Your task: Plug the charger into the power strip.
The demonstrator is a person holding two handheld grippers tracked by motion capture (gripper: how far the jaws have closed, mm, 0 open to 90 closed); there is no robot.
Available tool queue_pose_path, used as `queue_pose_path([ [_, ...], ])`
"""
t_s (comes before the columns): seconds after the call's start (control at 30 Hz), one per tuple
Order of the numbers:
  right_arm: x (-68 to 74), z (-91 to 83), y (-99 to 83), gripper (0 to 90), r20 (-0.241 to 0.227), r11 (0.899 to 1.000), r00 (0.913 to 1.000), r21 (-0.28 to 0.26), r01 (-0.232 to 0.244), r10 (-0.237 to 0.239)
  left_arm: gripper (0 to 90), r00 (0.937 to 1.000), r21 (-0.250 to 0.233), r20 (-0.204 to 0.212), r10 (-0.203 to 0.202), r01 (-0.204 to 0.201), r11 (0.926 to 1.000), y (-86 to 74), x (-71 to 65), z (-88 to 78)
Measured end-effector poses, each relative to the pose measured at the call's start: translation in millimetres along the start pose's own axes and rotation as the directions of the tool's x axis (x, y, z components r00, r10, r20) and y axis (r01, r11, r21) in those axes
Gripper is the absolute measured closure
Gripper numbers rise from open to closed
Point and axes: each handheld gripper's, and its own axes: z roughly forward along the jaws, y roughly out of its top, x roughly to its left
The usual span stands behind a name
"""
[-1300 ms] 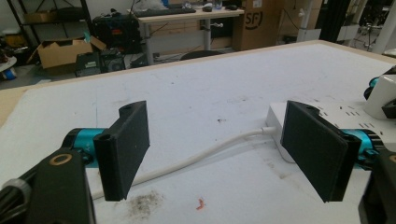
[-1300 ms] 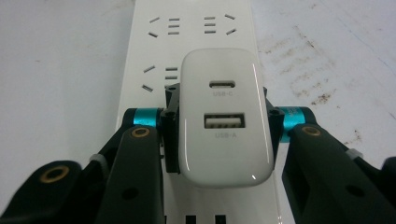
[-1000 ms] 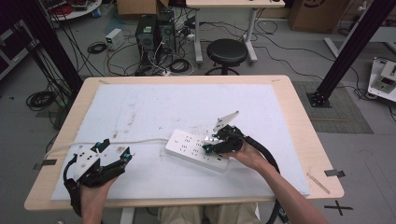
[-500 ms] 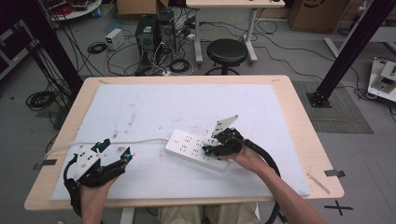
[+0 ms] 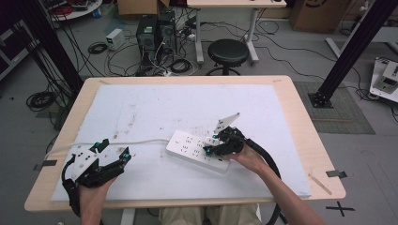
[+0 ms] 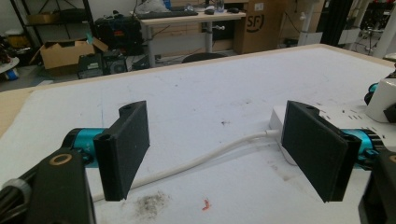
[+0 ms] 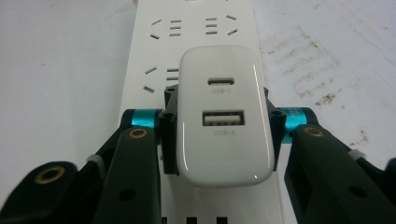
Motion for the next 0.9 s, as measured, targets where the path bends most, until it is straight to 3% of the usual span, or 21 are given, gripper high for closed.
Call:
queue_pose_path([
  [0.07, -0.9, 0.0, -0.1, 58.1, -0.004, 1.0, 1.0, -0.002, 0.005, -0.005, 23.6, 1.0, 0.003, 0.001, 0.005, -0.005, 1.0, -0.3, -0.4, 0.1],
  [0.1, -2.4, -0.1, -0.4, 49.2, 0.001, 1.0, 1.0, -0.009, -0.004, 0.004, 23.6, 1.0, 0.002, 0.001, 0.003, -0.003, 1.0, -0.7, -1.3, 0.6],
  [0.17, -4.2, -3.5, -0.9, 40.6, 0.005, 0.999, 0.9997, -0.019, -0.026, 0.026, 23.6, 1.0, 0.005, 0.003, 0.006, -0.006, 1.0, -0.7, -1.5, 0.8],
  [0.37, -4.0, -13.7, -1.5, 27.8, 0.012, 0.998, 0.9996, -0.056, -0.024, 0.025, 23.6, 1.0, 0.003, 0.005, 0.006, -0.006, 1.0, 0.2, -1.4, 1.7],
  [0.5, -3.2, -20.4, -3.6, 25.7, 0.036, 0.996, 0.9986, -0.079, -0.037, 0.04, 23.6, 0.9999, 0.004, 0.007, 0.011, -0.011, 0.9999, 0.8, -0.6, 3.2],
  [0.63, -6.6, -33.8, -12.3, 23.3, 0.077, 0.986, 0.9932, -0.147, -0.075, 0.087, 23.6, 0.9999, 0.004, 0.012, 0.011, -0.011, 0.9999, 1.3, -0.2, 4.9],
  [0.77, -6.2, -36.5, -14.2, 23.0, 0.079, 0.984, 0.9923, -0.159, -0.082, 0.095, 23.6, 0.9997, 0.006, 0.017, 0.017, -0.017, 0.9998, 1.9, 0.2, 6.5],
  [0.83, -2.1, -47.7, -22.7, 22.0, 0.124, 0.975, 0.9855, -0.205, -0.088, 0.115, 23.6, 0.9996, 0.007, 0.021, 0.017, -0.017, 0.9998, 2.9, -0.3, 8.1],
  [0.9, -2.6, -52.7, -26.7, 22.0, 0.135, 0.969, 0.9823, -0.225, -0.097, 0.13, 23.6, 0.9996, 0.003, 0.022, 0.017, -0.017, 0.9999, 3.6, -0.9, 9.4],
])
